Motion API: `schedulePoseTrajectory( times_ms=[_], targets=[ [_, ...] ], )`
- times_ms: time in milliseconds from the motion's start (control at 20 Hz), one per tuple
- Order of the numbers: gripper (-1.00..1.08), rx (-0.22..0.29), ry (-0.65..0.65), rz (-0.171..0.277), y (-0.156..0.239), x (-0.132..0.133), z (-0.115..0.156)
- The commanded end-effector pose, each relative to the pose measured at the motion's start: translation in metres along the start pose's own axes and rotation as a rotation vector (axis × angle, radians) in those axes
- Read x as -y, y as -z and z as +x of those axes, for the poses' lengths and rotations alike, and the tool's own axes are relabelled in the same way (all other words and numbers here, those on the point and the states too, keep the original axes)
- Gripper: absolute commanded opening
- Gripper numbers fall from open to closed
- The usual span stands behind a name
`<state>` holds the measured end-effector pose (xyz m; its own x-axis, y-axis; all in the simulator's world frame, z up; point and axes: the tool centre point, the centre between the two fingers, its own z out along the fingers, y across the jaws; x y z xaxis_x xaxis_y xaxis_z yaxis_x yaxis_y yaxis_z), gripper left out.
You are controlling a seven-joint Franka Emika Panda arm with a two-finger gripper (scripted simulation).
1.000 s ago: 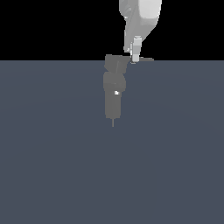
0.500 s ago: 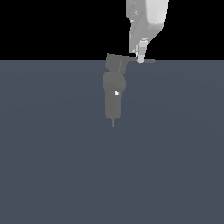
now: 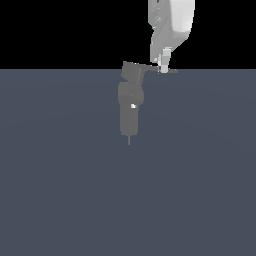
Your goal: Turn on the faucet by rotating a designated handle.
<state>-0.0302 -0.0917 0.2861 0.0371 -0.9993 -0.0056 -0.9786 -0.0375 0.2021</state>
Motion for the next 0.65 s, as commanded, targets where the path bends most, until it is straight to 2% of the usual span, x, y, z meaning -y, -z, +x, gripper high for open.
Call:
schedulePoseTrajectory(
  times_ms=[0,600],
  targets=[
    [-1.0,-0.001,-0.02,0.004,0.001,0.003,0.016],
    [-1.0,0.0,-0.026,0.006,0.002,0.02,0.039]
  ],
)
